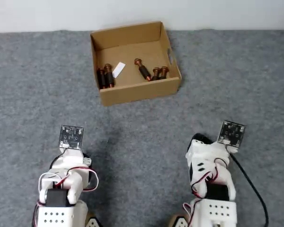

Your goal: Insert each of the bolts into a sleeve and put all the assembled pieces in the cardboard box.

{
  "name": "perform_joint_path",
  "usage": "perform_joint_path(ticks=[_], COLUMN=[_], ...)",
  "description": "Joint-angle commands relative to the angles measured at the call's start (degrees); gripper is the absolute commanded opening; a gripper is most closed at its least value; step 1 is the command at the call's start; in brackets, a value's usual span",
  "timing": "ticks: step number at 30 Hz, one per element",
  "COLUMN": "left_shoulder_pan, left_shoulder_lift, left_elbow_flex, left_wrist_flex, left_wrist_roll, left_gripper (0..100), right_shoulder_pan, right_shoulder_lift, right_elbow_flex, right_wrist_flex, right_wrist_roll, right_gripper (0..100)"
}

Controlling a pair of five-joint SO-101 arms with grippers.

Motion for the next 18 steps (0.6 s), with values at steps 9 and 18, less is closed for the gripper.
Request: perform_joint_path(ticks=[9,18], left_shoulder_pan=[-0.44,-0.44], left_shoulder_lift=[-0.53,-0.53], left_elbow_flex=[-0.31,-0.31], left_wrist_flex=[-1.49,-1.49], left_wrist_roll=[-0.97,-0.97], left_gripper=[1,1], right_shoulder_pan=[-0.66,3.30], right_shoulder_lift=[-13.76,-15.16], right_elbow_flex=[0.79,0.70], right_wrist_flex=[26.51,38.37], right_wrist_roll=[0.97,0.88], right_gripper=[0.8,0.9])
